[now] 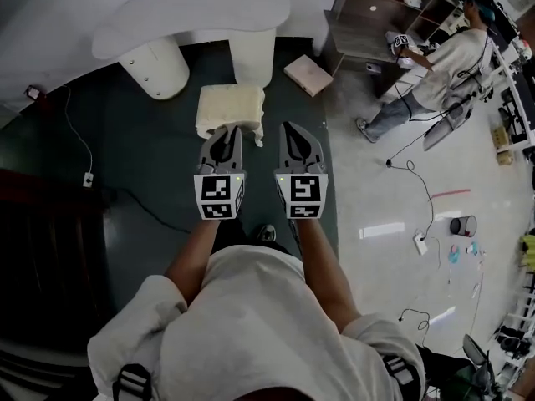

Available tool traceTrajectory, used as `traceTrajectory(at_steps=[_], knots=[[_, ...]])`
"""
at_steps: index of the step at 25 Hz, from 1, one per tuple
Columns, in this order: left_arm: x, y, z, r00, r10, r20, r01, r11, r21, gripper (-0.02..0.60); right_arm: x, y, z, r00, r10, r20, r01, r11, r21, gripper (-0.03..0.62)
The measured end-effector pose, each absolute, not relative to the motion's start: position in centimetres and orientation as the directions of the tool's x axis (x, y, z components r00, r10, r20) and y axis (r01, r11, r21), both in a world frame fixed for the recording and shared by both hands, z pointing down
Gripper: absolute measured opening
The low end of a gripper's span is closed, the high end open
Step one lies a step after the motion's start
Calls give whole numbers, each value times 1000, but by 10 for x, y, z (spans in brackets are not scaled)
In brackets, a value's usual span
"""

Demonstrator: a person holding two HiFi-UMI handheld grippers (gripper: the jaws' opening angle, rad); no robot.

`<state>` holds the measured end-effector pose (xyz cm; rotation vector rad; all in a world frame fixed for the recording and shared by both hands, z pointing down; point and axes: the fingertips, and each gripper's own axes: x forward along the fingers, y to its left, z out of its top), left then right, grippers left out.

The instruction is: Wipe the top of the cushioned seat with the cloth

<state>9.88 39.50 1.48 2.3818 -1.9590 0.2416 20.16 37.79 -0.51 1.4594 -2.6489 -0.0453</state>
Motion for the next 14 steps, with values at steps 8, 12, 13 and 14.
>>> traceTrajectory(at_steps=[8, 12, 13, 14], knots=[[124, 402, 4, 208, -968, 138, -972, -220, -78, 18, 215, 383, -16, -539, -839, 72, -835, 544, 85, 9], [122, 404, -1, 207, -969, 134, -972, -219, -82, 18, 214, 387, -22, -540, -840, 57, -835, 543, 85, 9], [122, 406, 0, 208, -969, 134, -972, -220, -81, 20, 214, 389, -22, -539, -841, 53, -837, 541, 84, 9], [121, 408, 0, 209, -969, 134, -972, -220, -80, 20, 215, 391, -22, -538, -842, 49, -838, 540, 82, 9]])
